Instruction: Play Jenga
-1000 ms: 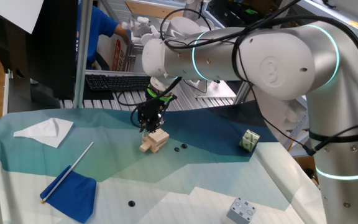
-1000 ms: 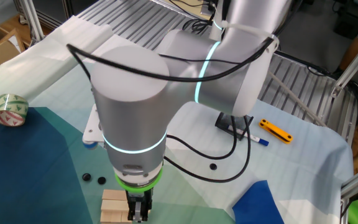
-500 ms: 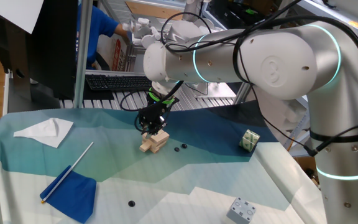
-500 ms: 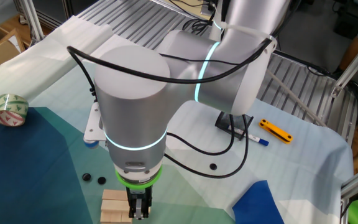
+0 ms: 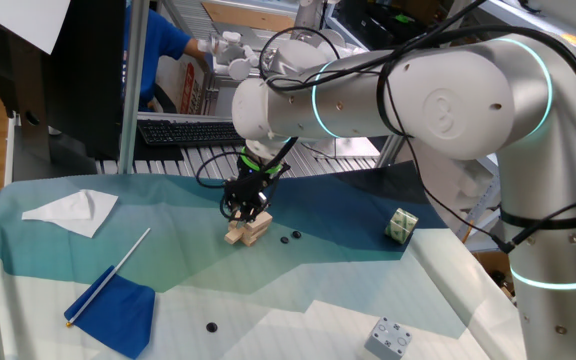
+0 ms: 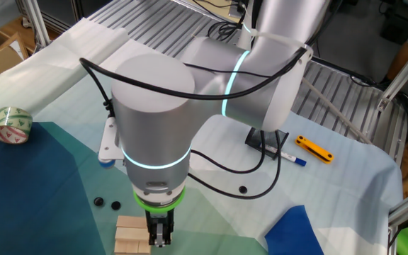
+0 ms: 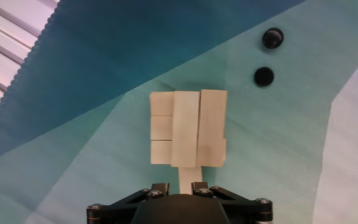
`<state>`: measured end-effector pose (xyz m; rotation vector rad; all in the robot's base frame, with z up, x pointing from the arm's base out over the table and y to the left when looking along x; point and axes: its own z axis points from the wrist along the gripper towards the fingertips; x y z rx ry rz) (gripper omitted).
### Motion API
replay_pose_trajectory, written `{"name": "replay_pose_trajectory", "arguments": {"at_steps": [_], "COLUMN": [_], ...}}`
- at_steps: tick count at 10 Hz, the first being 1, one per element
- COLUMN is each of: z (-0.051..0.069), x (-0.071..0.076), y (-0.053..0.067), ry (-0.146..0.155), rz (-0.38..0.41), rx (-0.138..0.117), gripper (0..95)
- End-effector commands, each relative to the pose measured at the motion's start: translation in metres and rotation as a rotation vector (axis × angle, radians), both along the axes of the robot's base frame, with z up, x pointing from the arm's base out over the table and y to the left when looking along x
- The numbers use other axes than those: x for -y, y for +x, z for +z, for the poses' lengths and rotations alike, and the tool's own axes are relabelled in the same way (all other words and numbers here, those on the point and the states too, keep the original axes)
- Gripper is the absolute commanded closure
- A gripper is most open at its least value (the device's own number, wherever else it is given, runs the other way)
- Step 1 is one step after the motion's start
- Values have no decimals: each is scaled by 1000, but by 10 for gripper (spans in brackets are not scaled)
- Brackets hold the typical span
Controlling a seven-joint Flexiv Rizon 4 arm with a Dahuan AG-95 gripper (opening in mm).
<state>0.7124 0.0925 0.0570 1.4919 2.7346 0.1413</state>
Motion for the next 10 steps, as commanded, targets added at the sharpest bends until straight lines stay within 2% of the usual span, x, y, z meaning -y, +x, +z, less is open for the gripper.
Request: {"name": "replay_pose_trajectory", "arguments": {"at_steps": [1,7,10], "z": [-2,-2,-4], "x": [2,1,0], "y": [0,0,-2], "ry": [10,15,21], "rz": [8,-4,-4], "rx": [0,5,0], "gripper": [760,760,760]}}
